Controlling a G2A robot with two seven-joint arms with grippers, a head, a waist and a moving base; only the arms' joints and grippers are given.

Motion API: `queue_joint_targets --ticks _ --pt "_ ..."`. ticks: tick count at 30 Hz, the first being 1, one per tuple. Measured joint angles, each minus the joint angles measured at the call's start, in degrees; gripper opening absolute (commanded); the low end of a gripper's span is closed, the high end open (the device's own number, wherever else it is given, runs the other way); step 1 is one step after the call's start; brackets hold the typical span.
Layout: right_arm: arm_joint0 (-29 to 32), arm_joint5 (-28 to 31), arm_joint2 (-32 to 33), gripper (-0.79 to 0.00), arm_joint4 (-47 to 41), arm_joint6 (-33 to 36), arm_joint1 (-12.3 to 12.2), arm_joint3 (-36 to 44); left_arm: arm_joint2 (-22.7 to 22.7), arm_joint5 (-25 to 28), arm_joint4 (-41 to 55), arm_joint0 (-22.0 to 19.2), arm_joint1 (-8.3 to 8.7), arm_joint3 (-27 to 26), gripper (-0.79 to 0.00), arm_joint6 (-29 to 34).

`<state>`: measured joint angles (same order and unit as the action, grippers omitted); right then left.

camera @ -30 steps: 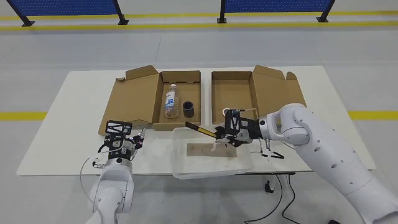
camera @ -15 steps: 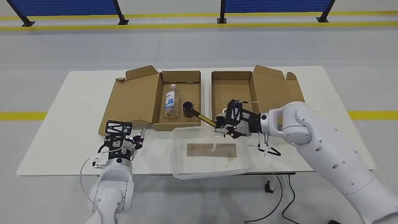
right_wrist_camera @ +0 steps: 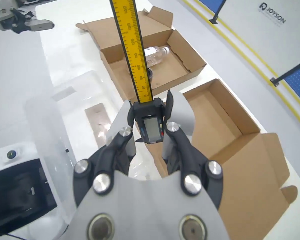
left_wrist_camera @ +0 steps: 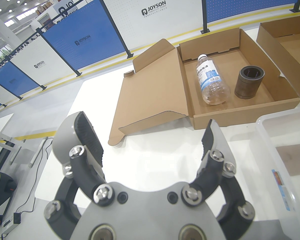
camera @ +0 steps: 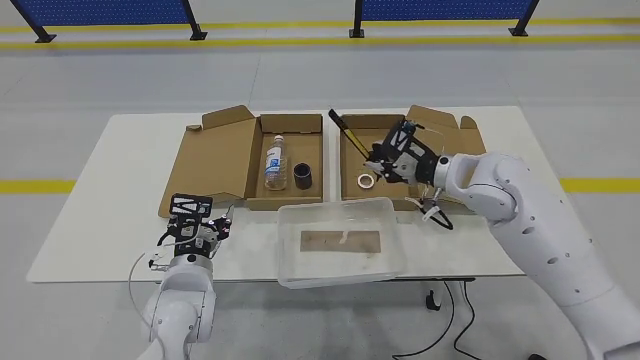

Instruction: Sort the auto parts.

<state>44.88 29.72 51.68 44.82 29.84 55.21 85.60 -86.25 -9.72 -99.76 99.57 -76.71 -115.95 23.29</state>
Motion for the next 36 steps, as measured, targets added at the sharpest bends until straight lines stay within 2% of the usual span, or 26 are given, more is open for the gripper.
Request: queue_joint_targets --ticks 3,11,23,27,36 --pt "0.4 -2.3 0.9 -0.785 -0.3 0.2 0.1 -1.2 0.0 0.0 0.0 0.0 0.0 0.0 0.0 0.0" --pt "-1.5 -2.8 0.7 -0.785 -0.9 2.3 0.9 -7.2 0.0 0.0 0.0 0.0 0.0 0.0 0.0 0.0" --pt "-7.7 -4.4 -2.8 -0.785 -3.0 5.1 3.7 -18.6 0.0 0.0 0.0 0.0 0.0 0.0 0.0 0.0" --pt "-9.6 -3.0 -4.5 -0.785 -4.4 6.5 4.8 -21.7 0.0 0.0 0.0 0.0 0.0 0.0 0.0 0.0" --pt "-9.8 -2.8 -4.6 -0.785 -4.5 6.5 4.9 -21.9 0.0 0.0 0.0 0.0 0.0 0.0 0.0 0.0"
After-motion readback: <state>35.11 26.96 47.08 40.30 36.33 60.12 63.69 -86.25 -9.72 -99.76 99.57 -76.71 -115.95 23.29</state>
